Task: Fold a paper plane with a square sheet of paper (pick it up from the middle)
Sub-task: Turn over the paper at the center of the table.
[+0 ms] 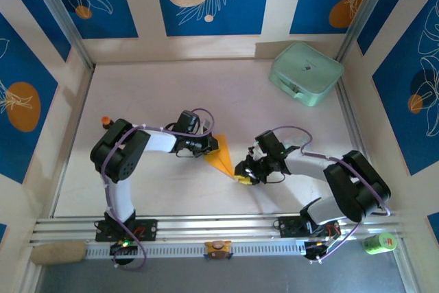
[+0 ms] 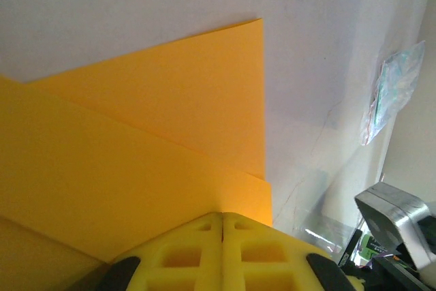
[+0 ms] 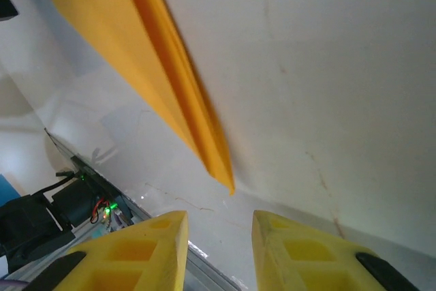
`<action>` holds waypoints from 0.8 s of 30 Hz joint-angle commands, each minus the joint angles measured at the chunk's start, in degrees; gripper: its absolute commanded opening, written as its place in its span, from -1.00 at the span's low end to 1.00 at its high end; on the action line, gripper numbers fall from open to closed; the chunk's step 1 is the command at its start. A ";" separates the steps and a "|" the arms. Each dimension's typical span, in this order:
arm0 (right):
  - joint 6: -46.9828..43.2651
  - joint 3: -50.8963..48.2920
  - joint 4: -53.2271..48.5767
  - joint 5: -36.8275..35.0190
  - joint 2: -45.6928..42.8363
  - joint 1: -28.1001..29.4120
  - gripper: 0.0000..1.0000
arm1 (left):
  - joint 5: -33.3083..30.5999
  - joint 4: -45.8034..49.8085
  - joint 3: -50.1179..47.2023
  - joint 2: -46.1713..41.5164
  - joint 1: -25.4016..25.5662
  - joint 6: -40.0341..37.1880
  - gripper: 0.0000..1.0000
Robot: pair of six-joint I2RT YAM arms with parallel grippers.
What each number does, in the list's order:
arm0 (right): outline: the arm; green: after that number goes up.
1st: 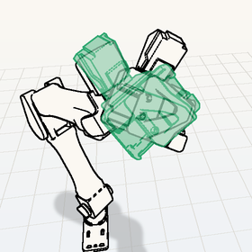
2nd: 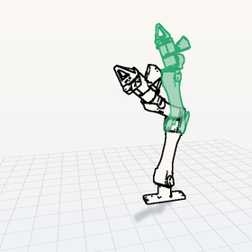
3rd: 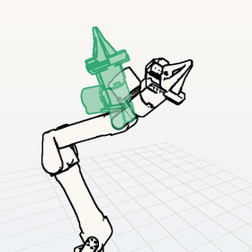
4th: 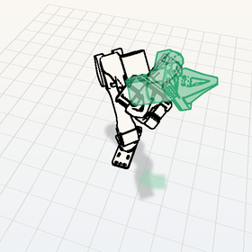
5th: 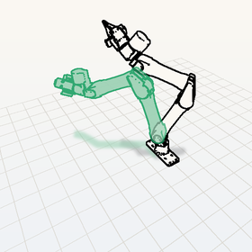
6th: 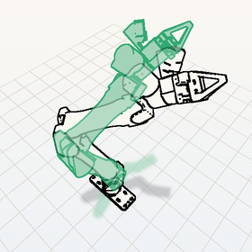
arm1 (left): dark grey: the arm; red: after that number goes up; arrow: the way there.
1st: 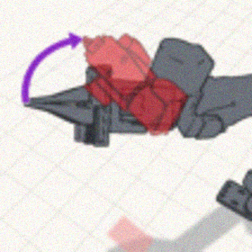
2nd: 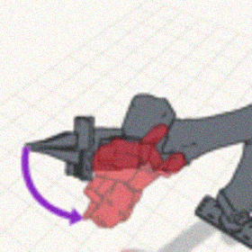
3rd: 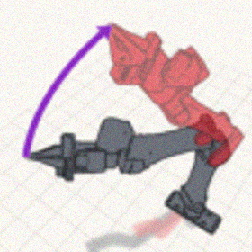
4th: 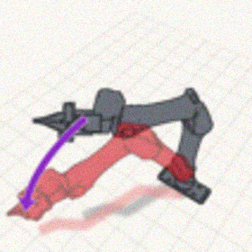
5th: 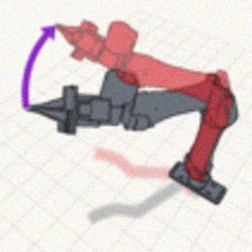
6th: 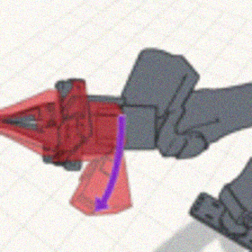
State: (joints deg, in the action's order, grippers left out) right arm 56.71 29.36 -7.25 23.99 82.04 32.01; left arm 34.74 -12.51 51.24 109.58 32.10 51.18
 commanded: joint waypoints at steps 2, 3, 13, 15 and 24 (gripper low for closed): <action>1.05 1.31 -0.51 1.21 2.28 0.33 -0.38 | -2.94 2.90 -1.76 0.44 -0.94 0.50 -1.00; 1.18 1.22 0.63 1.59 2.50 0.46 -0.38 | -3.01 2.85 -1.84 0.43 -0.90 0.43 -1.00; 3.17 2.09 8.70 2.13 4.69 0.34 -0.40 | -2.80 3.20 -1.59 0.39 -0.90 0.06 -1.00; 3.11 2.42 9.17 2.15 5.23 0.33 -0.40 | -2.84 3.20 -1.65 0.12 -0.90 0.06 -1.00; 2.09 3.14 11.42 2.14 6.16 -0.06 -0.40 | -2.96 3.11 -1.67 -0.07 -0.90 0.15 -1.00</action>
State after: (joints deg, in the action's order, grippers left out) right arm 59.00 31.18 2.85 24.67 87.50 32.23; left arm 34.74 -12.58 51.24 109.56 32.08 51.59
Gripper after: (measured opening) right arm 0.300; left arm 0.064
